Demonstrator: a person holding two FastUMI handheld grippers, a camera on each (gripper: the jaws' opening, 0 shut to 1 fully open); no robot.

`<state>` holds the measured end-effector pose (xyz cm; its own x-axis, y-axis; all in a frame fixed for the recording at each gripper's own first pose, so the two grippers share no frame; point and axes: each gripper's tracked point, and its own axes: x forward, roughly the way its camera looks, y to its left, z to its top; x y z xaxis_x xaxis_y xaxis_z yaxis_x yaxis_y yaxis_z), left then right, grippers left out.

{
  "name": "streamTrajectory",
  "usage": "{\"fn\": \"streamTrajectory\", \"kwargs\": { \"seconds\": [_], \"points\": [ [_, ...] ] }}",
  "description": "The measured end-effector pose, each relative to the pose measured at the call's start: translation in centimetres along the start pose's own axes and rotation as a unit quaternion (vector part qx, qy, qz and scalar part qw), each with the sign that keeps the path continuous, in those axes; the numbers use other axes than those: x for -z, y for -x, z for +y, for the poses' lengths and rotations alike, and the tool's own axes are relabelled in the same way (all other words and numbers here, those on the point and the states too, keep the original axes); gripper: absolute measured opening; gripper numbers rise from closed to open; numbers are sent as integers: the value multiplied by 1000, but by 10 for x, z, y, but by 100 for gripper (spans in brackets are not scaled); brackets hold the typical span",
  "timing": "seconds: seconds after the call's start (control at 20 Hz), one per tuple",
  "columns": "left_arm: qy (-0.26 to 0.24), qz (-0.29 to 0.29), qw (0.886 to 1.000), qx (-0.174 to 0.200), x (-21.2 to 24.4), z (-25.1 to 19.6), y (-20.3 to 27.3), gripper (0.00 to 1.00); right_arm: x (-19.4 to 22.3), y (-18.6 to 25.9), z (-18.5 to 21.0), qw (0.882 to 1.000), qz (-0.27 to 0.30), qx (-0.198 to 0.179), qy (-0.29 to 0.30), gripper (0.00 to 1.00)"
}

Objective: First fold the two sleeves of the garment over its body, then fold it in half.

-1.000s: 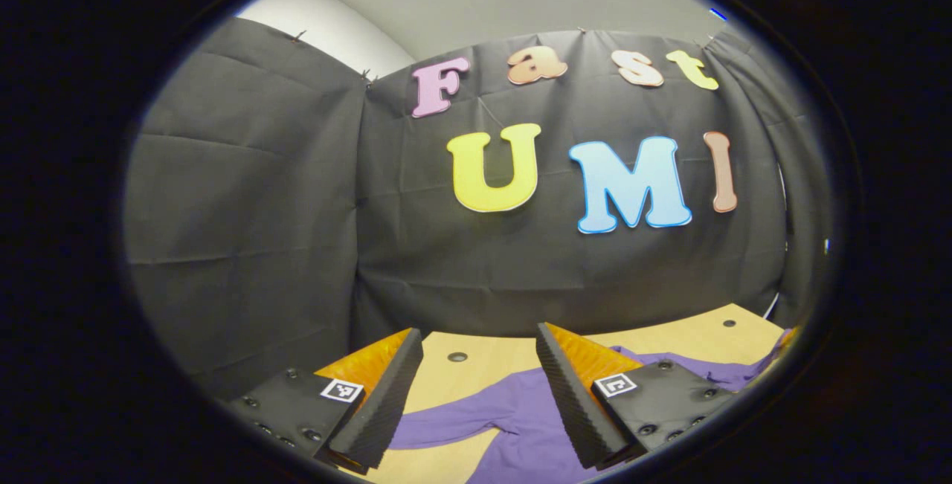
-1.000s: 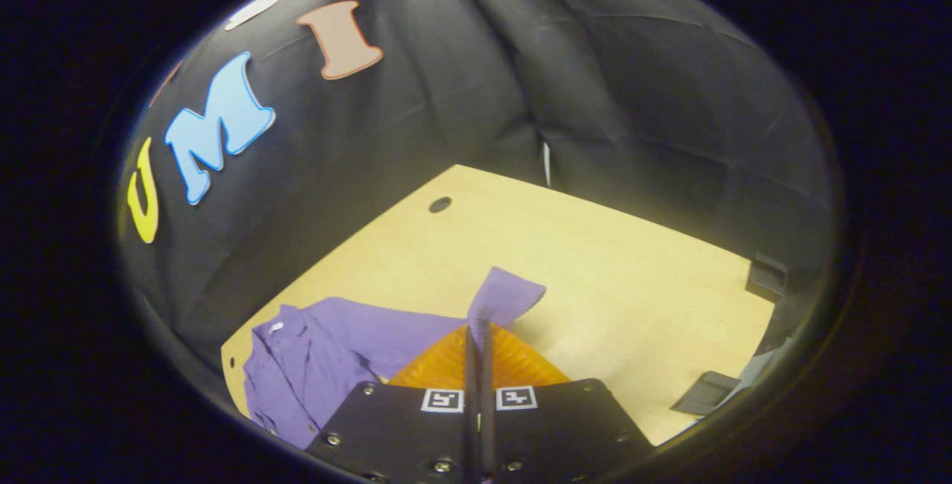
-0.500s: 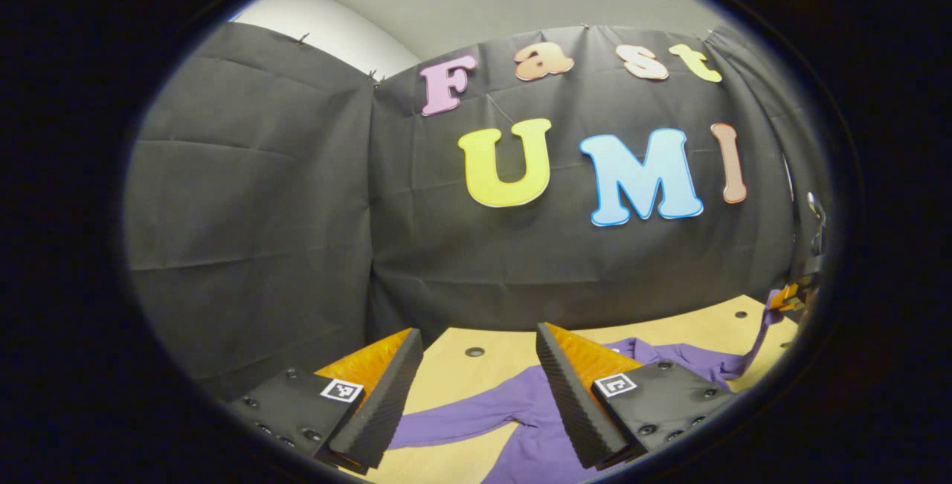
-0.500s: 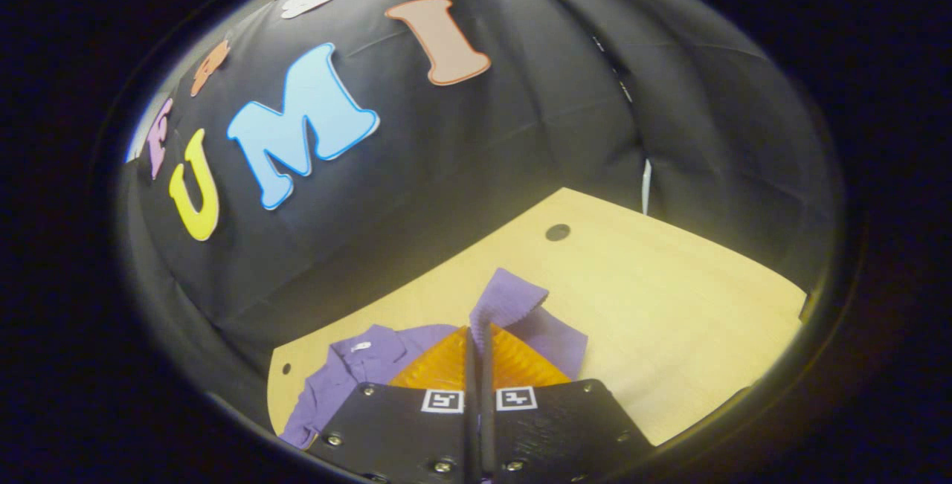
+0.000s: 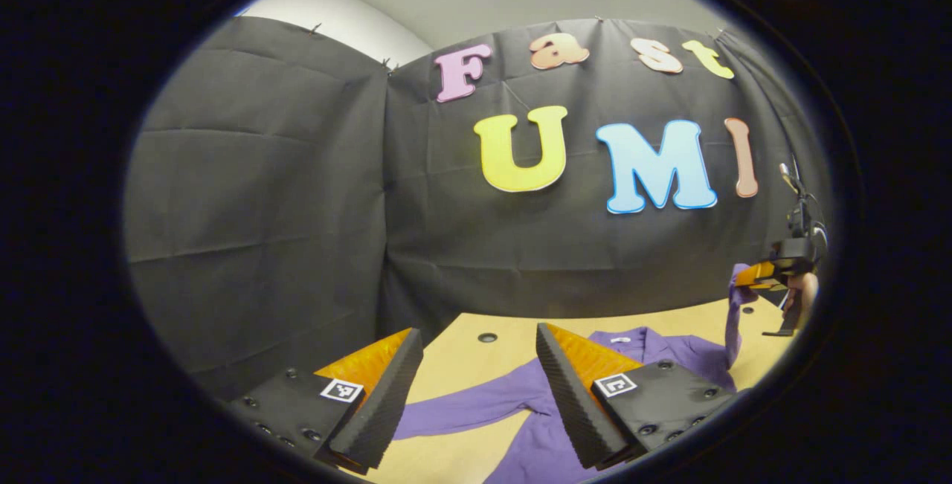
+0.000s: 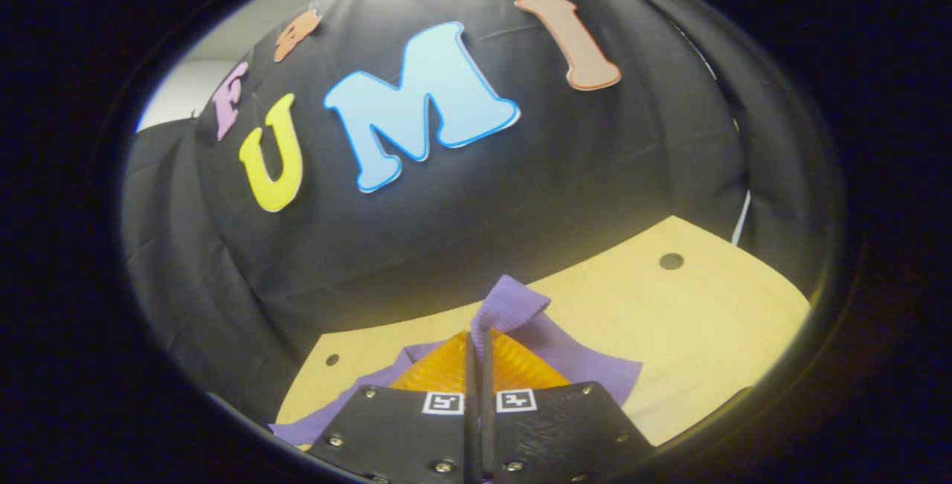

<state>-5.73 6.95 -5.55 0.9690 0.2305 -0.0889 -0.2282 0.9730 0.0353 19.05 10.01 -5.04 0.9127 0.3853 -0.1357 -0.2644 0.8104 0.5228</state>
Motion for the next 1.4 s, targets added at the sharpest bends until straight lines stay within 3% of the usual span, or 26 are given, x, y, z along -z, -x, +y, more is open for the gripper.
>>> {"fn": "streamTrajectory", "kwargs": {
  "seconds": [0.25, 0.55, 0.85, 1.2, 1.35, 1.4],
  "points": [
    [4, 9, 1000, -13, 10, 20, 3, 99, 29, -27, 56, 998, 27, -44, 41, 1],
    [13, 15, 1000, -23, 22, 42, 9, 99, 96, -63, 110, 988, 91, -77, 97, 1],
    [10, 26, 998, -54, 34, 79, 20, 99, 171, -90, 122, 976, 159, -57, 136, 1],
    [19, 32, 997, -71, 46, 100, 24, 100, 192, -91, 133, 969, 184, -59, 154, 6],
    [19, 31, 997, -73, 45, 103, 25, 99, 191, -89, 139, 969, 185, -63, 151, 16],
    [20, 31, 997, -74, 47, 104, 24, 99, 189, -86, 139, 969, 182, -62, 153, 34]
  ]
}}
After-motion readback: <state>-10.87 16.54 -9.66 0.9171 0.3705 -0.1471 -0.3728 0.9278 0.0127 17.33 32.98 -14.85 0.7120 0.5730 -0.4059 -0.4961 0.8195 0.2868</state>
